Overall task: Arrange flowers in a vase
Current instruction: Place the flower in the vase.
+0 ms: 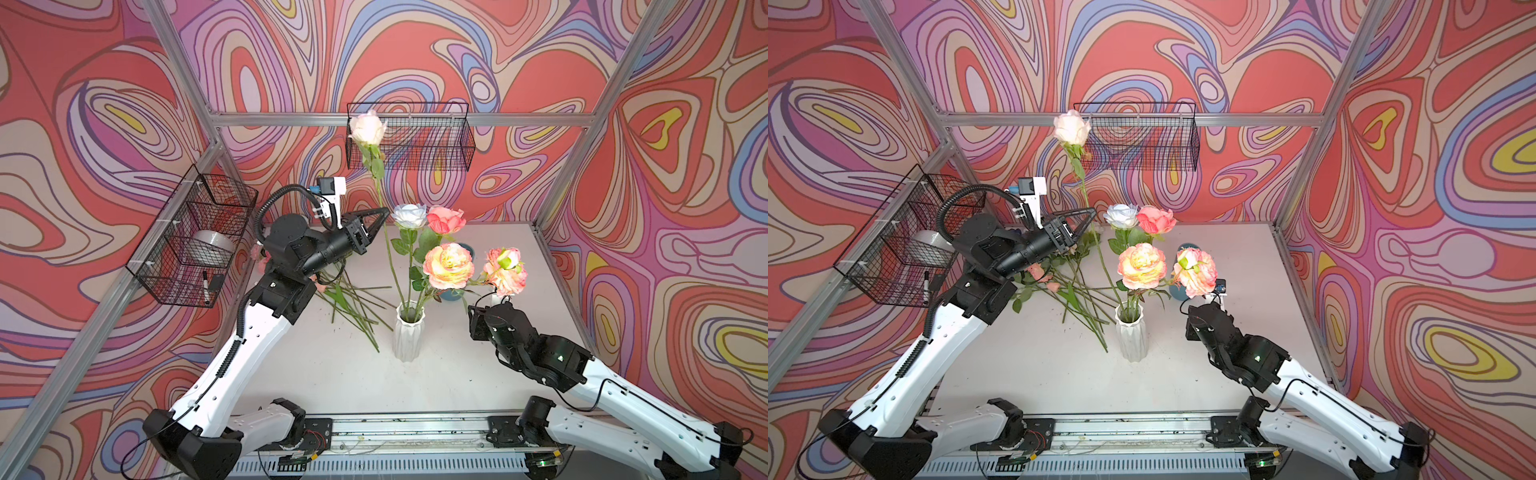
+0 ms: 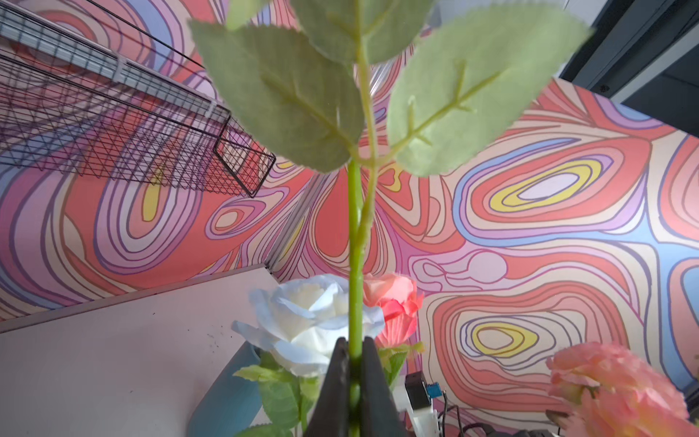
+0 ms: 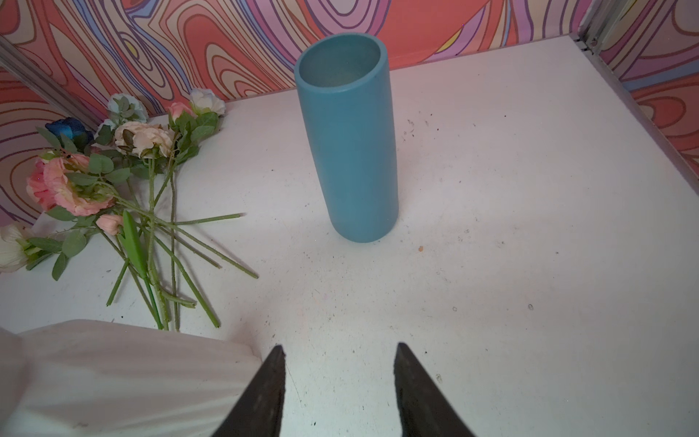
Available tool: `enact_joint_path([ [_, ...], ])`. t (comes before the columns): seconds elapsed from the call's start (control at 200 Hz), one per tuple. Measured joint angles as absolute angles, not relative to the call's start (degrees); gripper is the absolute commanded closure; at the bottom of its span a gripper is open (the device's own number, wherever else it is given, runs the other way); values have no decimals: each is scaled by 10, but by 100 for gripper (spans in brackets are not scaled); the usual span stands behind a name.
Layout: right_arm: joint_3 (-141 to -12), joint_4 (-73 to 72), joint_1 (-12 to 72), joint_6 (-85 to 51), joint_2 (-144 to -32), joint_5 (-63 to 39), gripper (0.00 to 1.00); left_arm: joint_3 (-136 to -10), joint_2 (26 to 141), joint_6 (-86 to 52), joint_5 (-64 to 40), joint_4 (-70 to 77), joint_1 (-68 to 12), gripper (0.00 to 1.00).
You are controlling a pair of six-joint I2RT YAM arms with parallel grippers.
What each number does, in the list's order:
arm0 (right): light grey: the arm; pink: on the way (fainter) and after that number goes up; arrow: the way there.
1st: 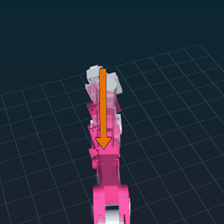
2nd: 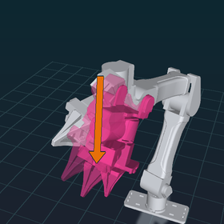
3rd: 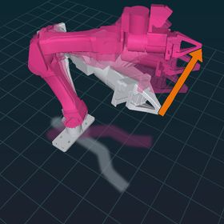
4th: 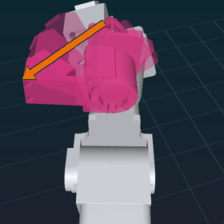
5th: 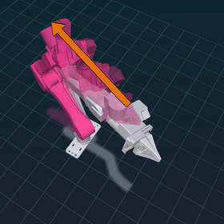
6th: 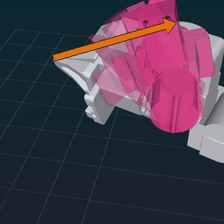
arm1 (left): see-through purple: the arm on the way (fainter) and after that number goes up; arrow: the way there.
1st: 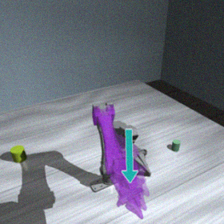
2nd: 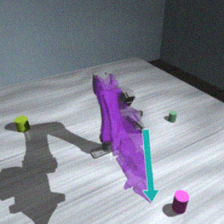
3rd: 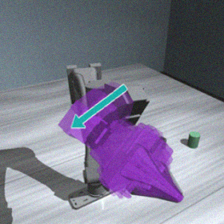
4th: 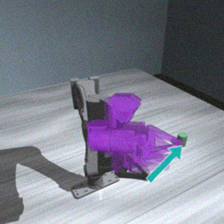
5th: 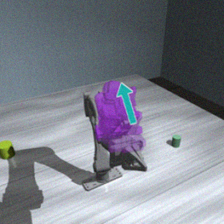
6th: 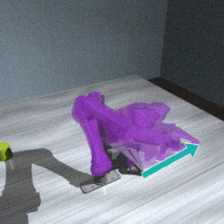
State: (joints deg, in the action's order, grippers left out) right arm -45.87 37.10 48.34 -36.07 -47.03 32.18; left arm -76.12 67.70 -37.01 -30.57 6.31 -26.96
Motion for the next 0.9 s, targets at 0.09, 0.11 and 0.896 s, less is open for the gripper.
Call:
enact_joint_path([
  [0.09,-459,370,483,-361,-470,322,52,-741,660,-352,-297,43,-288,100],
  [0.11,-459,370,483,-361,-470,322,52,-736,656,-349,-296,37,-291,98],
  [0.896,-458,356,483,-367,-467,310,23,-570,406,-314,-91,-145,-339,19],
])
